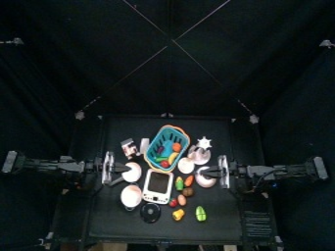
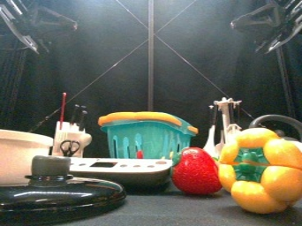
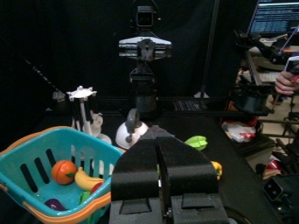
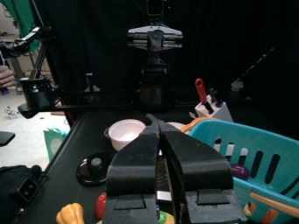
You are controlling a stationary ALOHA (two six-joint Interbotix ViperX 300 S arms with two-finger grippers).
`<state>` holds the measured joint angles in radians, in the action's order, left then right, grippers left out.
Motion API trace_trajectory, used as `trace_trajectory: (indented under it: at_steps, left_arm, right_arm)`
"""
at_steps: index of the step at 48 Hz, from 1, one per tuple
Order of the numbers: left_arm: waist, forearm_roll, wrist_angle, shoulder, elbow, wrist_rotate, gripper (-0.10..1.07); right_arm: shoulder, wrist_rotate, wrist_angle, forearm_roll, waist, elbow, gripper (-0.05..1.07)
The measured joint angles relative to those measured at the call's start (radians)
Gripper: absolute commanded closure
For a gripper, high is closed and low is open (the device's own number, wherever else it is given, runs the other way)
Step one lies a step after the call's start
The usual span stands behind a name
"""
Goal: Grab corn
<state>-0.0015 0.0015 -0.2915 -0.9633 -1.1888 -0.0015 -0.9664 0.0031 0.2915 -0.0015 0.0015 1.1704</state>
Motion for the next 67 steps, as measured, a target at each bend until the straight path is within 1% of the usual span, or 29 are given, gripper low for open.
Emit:
trace_trajectory:
  at_steps: [4, 6, 11, 17, 19, 23, 31, 36, 42, 47, 53, 55, 56, 57, 63, 67]
  left_arm:
    - [0.0, 0.002, -0.011, 0.002, -0.003, -0.002, 1.02]
    - [-0.003, 0.0, -0.015, 0.003, -0.003, -0.002, 1.02]
    - [-0.018, 0.0, -0.015, 0.003, -0.006, -0.002, 1.01]
    - [-0.037, 0.0, -0.009, 0.023, -0.009, -0.002, 1.0]
    - [-0.044, 0.0, -0.005, 0.035, -0.009, -0.002, 1.0]
    - [-0.052, 0.0, 0.009, 0.063, -0.009, -0.003, 1.0]
    - [-0.054, -0.005, 0.034, 0.126, -0.009, -0.005, 1.0]
    - [-0.06, -0.02, 0.038, 0.149, -0.009, -0.005, 1.0]
    - [-0.064, -0.038, 0.038, 0.164, -0.009, -0.005, 1.0]
    - [-0.066, -0.051, 0.038, 0.17, -0.011, -0.005, 1.0]
    - [-0.067, -0.069, 0.038, 0.17, -0.02, -0.005, 1.0]
    - [-0.069, -0.077, 0.04, 0.17, -0.023, -0.005, 1.0]
    - [-0.067, -0.078, 0.04, 0.17, -0.025, -0.005, 1.0]
    - [-0.069, -0.081, 0.04, 0.17, -0.028, -0.005, 1.0]
    - [-0.066, -0.083, 0.046, 0.172, -0.028, -0.005, 1.0]
    - [-0.064, -0.084, 0.074, 0.17, -0.028, -0.002, 1.0]
  right_arm:
    - [0.008, 0.011, 0.0, 0.008, 0.002, -0.002, 1.02]
    - [0.031, 0.029, 0.0, 0.02, 0.006, -0.002, 1.0]
    - [0.104, 0.078, 0.0, 0.06, 0.018, -0.015, 0.99]
    - [0.199, 0.164, -0.026, 0.143, 0.028, -0.043, 0.99]
    - [0.233, 0.192, -0.044, 0.164, 0.028, -0.055, 0.99]
    - [0.295, 0.261, -0.115, 0.219, 0.031, -0.087, 0.99]
    - [0.377, 0.371, -0.276, 0.278, 0.037, -0.155, 0.99]
    - [0.419, 0.414, -0.333, 0.285, 0.037, -0.175, 0.98]
    - [0.469, 0.466, -0.367, 0.29, 0.041, -0.192, 0.94]
    - [0.511, 0.497, -0.4, 0.287, 0.048, -0.207, 0.85]
    - [0.574, 0.525, -0.454, 0.285, 0.049, -0.232, 0.71]
    - [0.6, 0.537, -0.472, 0.285, 0.049, -0.245, 0.66]
    - [0.634, 0.548, -0.494, 0.284, 0.049, -0.264, 0.62]
    - [0.638, 0.548, -0.495, 0.285, 0.049, -0.265, 0.55]
    - [0.706, 0.554, -0.551, 0.287, 0.049, -0.322, 0.42]
    - [0.75, 0.554, -0.595, 0.285, 0.048, -0.364, 0.35]
